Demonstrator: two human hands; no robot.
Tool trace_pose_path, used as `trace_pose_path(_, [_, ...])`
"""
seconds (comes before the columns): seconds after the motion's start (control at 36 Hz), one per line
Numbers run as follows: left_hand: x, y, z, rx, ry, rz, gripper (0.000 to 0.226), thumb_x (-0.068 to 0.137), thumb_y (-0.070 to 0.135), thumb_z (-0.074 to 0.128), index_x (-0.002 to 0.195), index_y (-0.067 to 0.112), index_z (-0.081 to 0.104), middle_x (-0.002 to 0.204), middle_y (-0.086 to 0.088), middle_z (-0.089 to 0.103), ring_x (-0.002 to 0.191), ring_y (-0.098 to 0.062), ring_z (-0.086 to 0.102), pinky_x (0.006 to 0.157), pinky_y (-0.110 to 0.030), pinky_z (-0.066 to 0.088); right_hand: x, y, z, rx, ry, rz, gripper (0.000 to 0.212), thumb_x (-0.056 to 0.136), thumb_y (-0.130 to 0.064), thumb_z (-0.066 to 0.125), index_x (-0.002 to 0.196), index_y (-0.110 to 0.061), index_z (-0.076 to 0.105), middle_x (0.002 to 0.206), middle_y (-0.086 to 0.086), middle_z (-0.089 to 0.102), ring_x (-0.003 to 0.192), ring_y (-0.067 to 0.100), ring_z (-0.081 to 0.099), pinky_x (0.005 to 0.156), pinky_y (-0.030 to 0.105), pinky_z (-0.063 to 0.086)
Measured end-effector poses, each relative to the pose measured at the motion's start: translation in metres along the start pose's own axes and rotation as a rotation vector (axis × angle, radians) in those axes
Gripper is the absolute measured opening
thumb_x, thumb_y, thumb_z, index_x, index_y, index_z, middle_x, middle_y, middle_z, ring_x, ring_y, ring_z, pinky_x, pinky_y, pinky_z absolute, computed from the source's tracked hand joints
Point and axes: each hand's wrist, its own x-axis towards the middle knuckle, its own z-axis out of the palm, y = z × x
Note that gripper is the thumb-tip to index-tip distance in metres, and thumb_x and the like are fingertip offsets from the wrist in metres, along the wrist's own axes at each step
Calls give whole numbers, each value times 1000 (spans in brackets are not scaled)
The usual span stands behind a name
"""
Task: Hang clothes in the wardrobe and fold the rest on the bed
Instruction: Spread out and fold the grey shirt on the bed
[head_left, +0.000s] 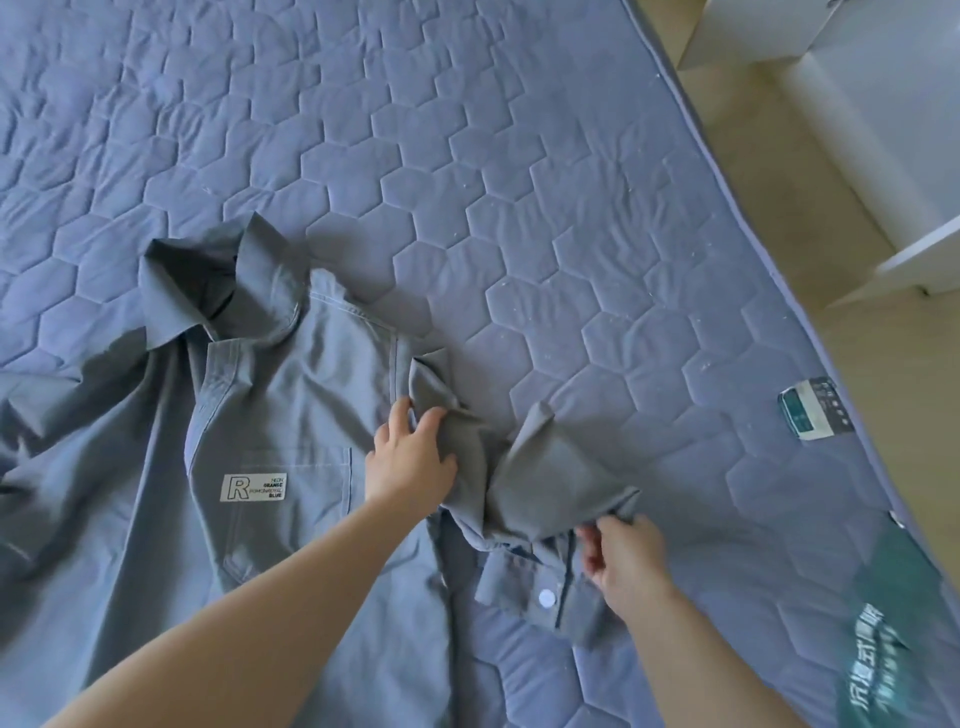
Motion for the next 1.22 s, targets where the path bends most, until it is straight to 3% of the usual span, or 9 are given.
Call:
trace_pose_path(0.19, [9,25,-16,-420,100,-3,51,94,32,51,141,21,34,141,-6,35,126,-22,38,98,-31,35,-10,-88,16,345,-17,-437,35,87,10,35,80,-20,51,81,5,57,69,14,59,52,20,52])
trace_pose_path(0.33, [17,52,-20,-558,38,8,49,95,34,48,141,23,34,137,-6,45,121,-21,46,94,-29,37,-13,-147,-7,524,-49,-448,17,85,-12,48,78,-23,58,86,-3,58,80,10,58,66,24,44])
trace_pose_path(0.56, [25,99,-7,-313,-30,129,47,95,29,47,140,23,37,136,-11,43,122,-28,45,97,-35,42,10,-178,-73,412,186,-669,21,82,-8,59,71,-24,64,75,-13,61,78,5,54,78,25,40])
trace_pose_path(0.72, [30,120,16,135,28,322,44,96,33,42,139,30,38,143,3,34,133,-22,30,104,-36,29,38,-143,-122,421,213,-538,19,90,-10,54,90,-28,61,101,-9,59,103,10,52,85,24,38])
trace_pose_path(0.89, [46,137,28,148,-143,163,40,100,35,21,129,28,48,135,-3,48,126,-25,42,100,-39,26,62,-98,-143,710,115,-63,31,98,-11,44,76,-31,38,80,-6,44,68,2,43,67,6,43])
trace_pose_path(0.94, [51,141,30,103,-98,115,44,100,39,17,125,25,51,132,-7,51,123,-28,43,100,-41,27,81,-89,-155,811,126,18,40,92,-9,53,79,-41,35,72,-12,47,67,-7,40,64,9,41])
trace_pose_path(1.0, [56,142,35,178,-50,187,42,100,44,23,125,25,51,131,-6,52,123,-29,42,99,-40,30,94,-82,-164,852,196,-47,16,95,-24,49,98,-40,50,92,-15,62,83,-3,54,60,15,41])
trace_pose_path(1.08, [58,146,40,339,-144,333,41,94,50,41,126,27,51,128,-4,55,122,-28,42,96,-35,34,100,-87,-163,875,191,4,30,95,-41,47,121,-27,53,130,-9,54,120,13,50,100,29,42])
trace_pose_path(1.22, [55,164,38,275,-26,394,24,94,28,46,112,23,61,118,-7,55,107,-30,54,73,-28,37,93,-120,-140,716,13,-67,20,96,-28,50,110,-21,63,93,-5,71,79,12,64,64,22,52])
